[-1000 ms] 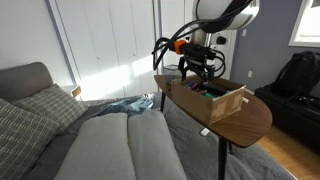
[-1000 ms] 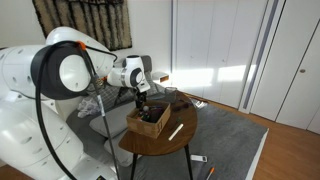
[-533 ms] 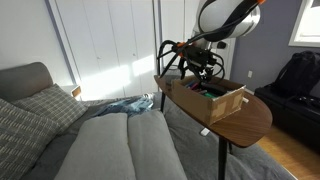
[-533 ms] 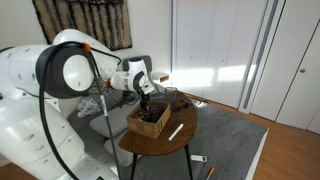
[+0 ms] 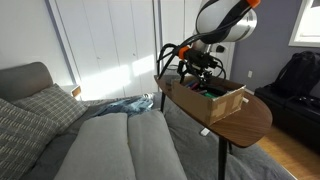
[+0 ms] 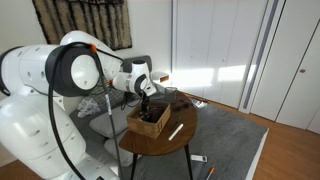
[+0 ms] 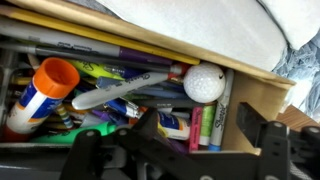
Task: Pick up the white ball from the cardboard box and put it in the gray pen holder
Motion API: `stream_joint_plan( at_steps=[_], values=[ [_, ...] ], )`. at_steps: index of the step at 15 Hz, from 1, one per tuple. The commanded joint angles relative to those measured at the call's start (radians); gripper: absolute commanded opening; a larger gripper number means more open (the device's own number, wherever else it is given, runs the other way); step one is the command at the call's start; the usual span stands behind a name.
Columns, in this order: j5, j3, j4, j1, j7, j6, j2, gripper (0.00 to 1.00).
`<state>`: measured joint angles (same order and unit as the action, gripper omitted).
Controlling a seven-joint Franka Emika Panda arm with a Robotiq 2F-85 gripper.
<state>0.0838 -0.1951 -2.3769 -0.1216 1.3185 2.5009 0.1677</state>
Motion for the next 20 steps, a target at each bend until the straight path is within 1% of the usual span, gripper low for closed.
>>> stream_joint_plan(
  at_steps=[1,8,12,15,17,20],
  values=[
    [0.03,0.0,0.009,-0.006,-0.021,0.005,-0.012,0.82],
    [0.056,0.003,0.066,-0.012,-0.081,0.037,-0.097,0.84],
    [0.053,-0.001,0.1,-0.021,-0.097,0.018,-0.106,0.84],
    [0.107,0.0,0.107,-0.035,-0.141,-0.016,-0.097,0.84],
    [0.138,0.0,0.105,-0.038,-0.161,-0.032,-0.089,0.82],
    [0.166,0.0,0.116,-0.042,-0.173,-0.034,-0.108,0.78]
  ],
)
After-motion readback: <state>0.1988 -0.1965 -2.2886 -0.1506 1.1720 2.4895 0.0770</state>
